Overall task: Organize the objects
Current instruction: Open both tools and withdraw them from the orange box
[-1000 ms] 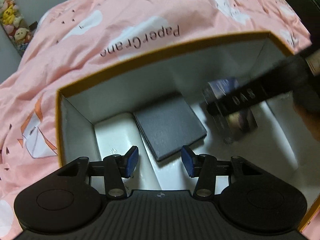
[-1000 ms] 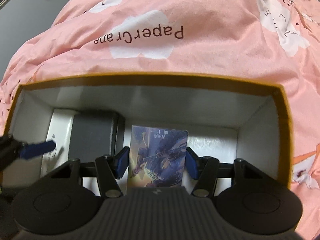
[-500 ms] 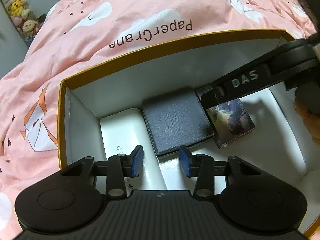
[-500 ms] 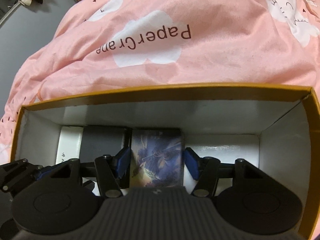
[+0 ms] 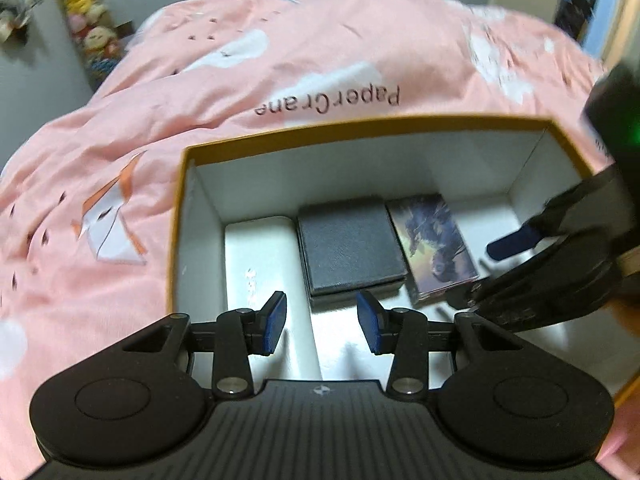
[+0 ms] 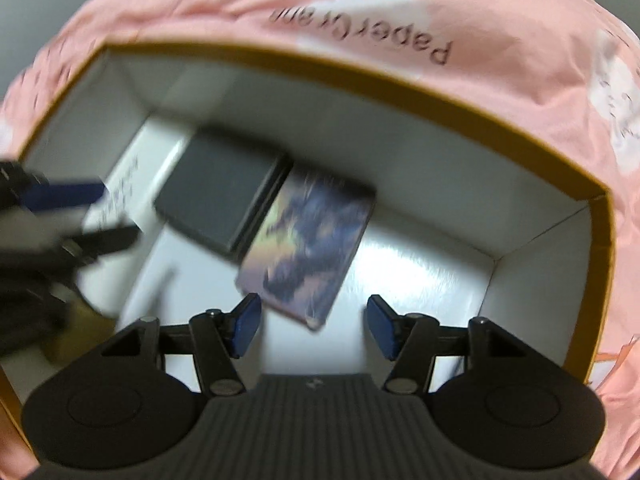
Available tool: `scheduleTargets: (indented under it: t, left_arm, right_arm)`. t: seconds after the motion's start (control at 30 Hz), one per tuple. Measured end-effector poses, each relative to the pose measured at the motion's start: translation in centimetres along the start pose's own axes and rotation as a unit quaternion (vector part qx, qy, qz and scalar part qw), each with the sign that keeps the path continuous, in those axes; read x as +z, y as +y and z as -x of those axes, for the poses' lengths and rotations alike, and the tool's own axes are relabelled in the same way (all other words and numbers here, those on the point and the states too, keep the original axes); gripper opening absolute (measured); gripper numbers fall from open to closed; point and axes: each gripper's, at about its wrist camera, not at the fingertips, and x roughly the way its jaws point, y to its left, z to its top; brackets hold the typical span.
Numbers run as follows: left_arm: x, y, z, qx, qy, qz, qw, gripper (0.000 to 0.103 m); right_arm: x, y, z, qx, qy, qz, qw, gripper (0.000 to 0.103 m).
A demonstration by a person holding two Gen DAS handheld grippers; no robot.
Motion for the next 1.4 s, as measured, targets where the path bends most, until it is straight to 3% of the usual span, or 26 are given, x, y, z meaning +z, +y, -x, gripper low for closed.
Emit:
scheduleTargets:
  t: [0.1,0.27,0.47,0.63,0.73,0.97,1.07,1.3,1.4]
  left_arm:
    - [-0.8,-0.1,1.3,0.004,-0.015,0.029,0.9994,0.049]
    - [-2.0,0.0,3.5,0.003,-0.038,0.061,0.9974,0.049]
    - [-3.9,-0.4,5.3,-0.001,-0.056,0.089,0.9945,0.049]
    - [-4.9,-0.5,6.0,-0.016,-0.056,0.104,0.9929,0.049]
    - [-5.4,-0.7,7.2,-0.021,-0.066,0.104,0.9922,0.049]
    - [-6.8,-1.3,10.8,-0.036,-0.102,0.096,0.9895,0.049]
    - [-7.7,-1.8,12.6,-0.037,-0.121,0.083,0.9884,0.049]
    - [-10.4,-2.7,15.4,-0.042,-0.138,0.058,0.9879,0.049]
    - [-11.7,-2.4,16.2,-0.06,-0.135,0.065,0.9869,0.049]
  right_arm:
    - [0.1,0.6,-0.6,-0.016,0.008,0.039,0.999,0.052]
    - [0.3,1.4,-1.2,-0.004,0.007,0.087,0.996,0.043]
    - [0.1,2.3,-1.5,-0.014,-0.005,0.126,0.992,0.042]
    - [0.3,1.9,-1.4,-0.012,-0.002,0.108,0.994,0.042]
    - [-0.2,2.3,-0.3,-0.033,-0.015,0.115,0.993,0.041]
    - [-2.6,3.0,5.8,-0.033,-0.072,0.089,0.993,0.043]
    - [-4.0,4.1,8.8,-0.025,-0.104,0.064,0.992,0.051]
    - [-10.3,6.1,13.4,0.016,-0.16,0.004,0.987,0.054]
    - [-13.7,6.2,14.4,0.007,-0.176,-0.02,0.984,0.054]
